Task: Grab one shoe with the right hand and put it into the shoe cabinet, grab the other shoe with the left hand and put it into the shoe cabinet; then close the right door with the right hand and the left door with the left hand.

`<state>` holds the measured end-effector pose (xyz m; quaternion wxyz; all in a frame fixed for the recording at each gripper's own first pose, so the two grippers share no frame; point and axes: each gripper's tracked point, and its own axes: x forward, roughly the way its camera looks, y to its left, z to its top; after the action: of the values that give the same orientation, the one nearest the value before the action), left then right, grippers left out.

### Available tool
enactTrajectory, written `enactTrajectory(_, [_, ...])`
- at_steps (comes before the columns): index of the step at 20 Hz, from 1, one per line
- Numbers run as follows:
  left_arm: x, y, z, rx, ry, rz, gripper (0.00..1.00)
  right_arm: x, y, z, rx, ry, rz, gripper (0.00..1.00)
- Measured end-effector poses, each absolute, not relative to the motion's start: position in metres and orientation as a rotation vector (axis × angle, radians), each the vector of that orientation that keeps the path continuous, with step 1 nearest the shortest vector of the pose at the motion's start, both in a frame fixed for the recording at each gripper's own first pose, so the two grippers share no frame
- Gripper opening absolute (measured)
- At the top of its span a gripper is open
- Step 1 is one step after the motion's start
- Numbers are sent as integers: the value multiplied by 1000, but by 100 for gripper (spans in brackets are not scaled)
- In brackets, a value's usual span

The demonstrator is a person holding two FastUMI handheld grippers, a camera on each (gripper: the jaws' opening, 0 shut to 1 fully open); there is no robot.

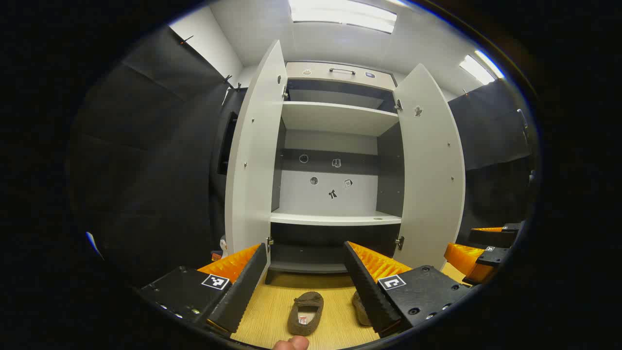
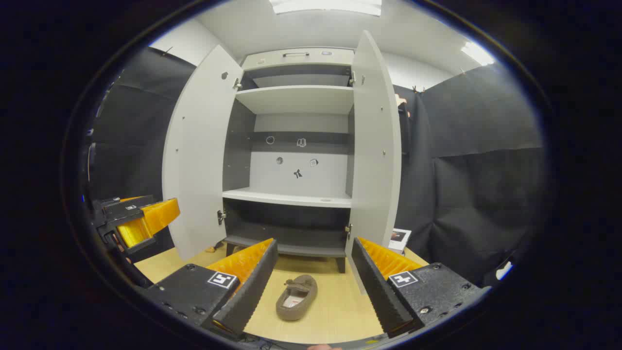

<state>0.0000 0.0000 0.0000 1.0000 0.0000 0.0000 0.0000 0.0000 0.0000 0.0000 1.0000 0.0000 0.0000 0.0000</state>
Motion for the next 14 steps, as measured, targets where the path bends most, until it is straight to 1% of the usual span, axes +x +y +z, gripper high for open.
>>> enactTrajectory(3, [1,1,-1,3,2,1,95,0,0,0,1,2,-1,96])
enactTrajectory(4, [0,1,-1,5,3,1,95,0,0,-1,-1,3,-2,99])
enactTrajectory(8, [1,1,-1,5,3,-2,95,1,-1,-1,-2,5,-6,97])
enactTrajectory(9, [1,0,-1,3,5,-3,95,1,-1,-1,-2,4,-6,99])
enactTrajectory(14, [1,0,0,7,4,-3,95,2,2,-1,-6,10,1,99])
